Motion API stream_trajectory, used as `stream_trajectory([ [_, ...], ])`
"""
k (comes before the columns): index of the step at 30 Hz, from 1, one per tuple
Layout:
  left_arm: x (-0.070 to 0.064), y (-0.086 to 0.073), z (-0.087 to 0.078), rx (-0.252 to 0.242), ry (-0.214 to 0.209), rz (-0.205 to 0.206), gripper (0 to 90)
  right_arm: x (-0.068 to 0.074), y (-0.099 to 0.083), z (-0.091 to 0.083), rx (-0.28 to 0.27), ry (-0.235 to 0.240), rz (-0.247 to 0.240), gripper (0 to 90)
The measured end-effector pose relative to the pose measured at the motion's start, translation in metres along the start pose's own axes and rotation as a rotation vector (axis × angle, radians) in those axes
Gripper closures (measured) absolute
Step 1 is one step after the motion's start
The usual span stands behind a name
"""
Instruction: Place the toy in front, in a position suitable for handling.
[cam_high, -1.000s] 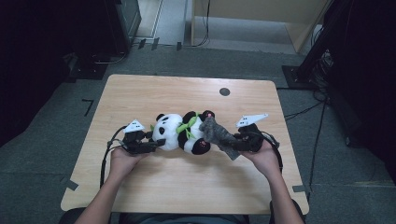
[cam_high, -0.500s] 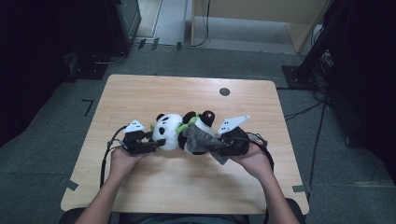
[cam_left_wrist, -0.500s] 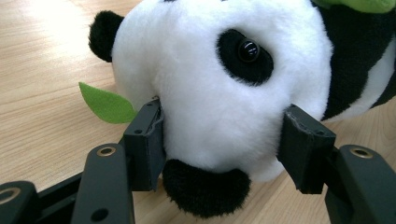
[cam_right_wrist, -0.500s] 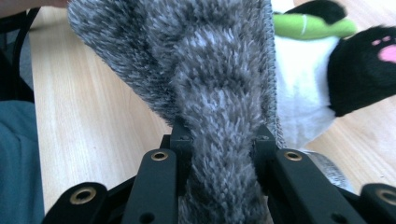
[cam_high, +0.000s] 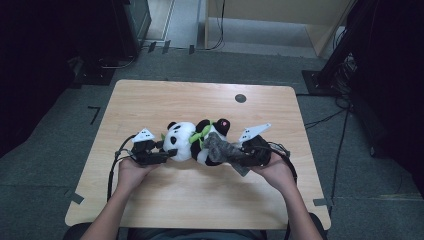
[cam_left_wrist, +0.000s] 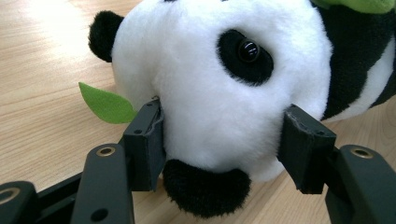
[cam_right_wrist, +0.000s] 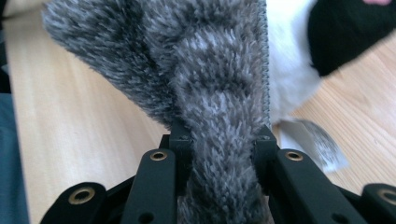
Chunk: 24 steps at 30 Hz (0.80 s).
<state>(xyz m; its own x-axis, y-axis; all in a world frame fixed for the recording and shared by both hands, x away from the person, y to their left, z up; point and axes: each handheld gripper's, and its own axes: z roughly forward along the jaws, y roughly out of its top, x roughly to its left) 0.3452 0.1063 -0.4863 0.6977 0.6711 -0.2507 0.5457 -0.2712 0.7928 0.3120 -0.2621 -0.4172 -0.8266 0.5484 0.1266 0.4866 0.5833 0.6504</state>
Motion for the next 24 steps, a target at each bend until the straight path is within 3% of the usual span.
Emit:
stream_trajectory([
  [19,0.001,-0.001,0.001,-0.011,0.000,0.009,37.2,-0.029,-0.021,0.012,0.017,-0.024,0.101,72.3],
  [24,0.001,-0.001,0.001,-0.011,-0.001,0.008,37.3,-0.035,-0.020,-0.008,-0.095,-0.038,0.148,73.1],
])
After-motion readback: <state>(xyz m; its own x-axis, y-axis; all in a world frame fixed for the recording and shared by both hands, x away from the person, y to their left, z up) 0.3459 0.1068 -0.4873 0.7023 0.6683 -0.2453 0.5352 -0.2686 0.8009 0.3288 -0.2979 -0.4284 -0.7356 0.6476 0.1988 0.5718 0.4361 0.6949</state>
